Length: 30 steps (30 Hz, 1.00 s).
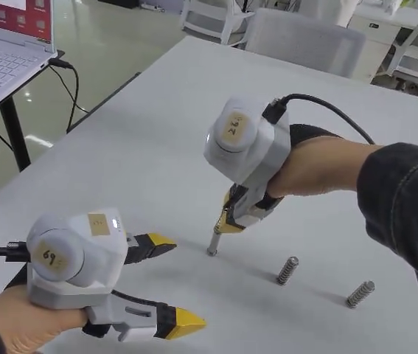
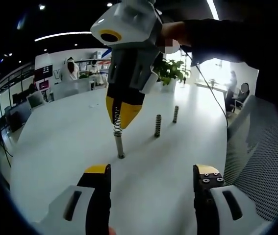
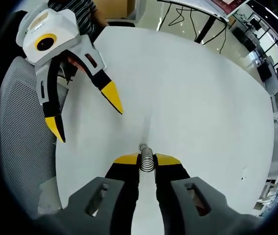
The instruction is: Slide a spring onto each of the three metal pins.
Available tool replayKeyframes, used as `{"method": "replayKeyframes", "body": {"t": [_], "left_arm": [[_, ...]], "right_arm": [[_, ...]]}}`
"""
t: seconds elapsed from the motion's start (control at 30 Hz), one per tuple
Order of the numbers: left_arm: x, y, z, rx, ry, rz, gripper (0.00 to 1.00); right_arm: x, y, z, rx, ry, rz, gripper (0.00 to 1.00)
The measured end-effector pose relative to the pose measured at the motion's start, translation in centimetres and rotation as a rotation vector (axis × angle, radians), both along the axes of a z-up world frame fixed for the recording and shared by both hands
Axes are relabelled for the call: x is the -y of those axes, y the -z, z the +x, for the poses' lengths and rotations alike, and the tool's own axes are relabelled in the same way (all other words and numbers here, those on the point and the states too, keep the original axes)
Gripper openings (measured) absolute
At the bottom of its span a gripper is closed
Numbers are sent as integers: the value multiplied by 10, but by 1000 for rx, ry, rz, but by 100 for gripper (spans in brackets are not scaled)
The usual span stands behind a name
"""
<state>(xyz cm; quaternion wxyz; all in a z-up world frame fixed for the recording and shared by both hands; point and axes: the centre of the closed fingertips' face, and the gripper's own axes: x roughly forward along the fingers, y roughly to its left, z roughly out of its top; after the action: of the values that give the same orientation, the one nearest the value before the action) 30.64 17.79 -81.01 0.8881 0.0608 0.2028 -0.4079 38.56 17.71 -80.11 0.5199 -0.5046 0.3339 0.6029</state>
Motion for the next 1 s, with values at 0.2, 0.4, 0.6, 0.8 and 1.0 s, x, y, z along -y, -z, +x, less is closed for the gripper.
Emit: {"method": "replayKeyframes", "body": {"t": [0.2, 0.4, 0.6, 0.8, 1.0], "left_arm": [[0, 2, 1, -6, 0, -1, 66], [1, 3, 1, -12, -1, -4, 66], [0, 5, 1, -17, -6, -4, 65], [1, 6, 2, -20, -8, -4, 65], [2, 8, 0, -25, -6, -5, 65]], "right_arm": [[0, 12, 1, -14, -2, -27, 13], [1, 25, 2, -30, 1, -57, 13], [3, 37, -6, -43, -16, -85, 13], [6, 44, -12, -54, -22, -99, 13], [7, 51, -17, -61, -23, -107, 13]]}}
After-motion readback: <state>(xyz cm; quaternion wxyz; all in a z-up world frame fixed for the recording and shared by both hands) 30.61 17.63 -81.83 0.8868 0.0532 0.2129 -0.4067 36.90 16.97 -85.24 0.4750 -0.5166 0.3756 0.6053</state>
